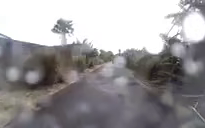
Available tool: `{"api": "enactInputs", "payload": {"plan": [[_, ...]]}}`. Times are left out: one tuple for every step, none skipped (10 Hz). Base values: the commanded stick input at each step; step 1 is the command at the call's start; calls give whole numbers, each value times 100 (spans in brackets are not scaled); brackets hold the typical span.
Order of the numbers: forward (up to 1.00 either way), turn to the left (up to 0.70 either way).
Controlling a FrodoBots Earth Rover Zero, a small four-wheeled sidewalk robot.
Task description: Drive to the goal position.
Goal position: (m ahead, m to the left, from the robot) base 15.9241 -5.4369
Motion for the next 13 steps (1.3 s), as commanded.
{"api": "enactInputs", "payload": {"plan": [[100,0],[100,0],[100,0],[100,0],[100,0],[100,0],[100,0],[100,0],[100,0],[100,0],[100,0],[100,0],[100,0]]}}
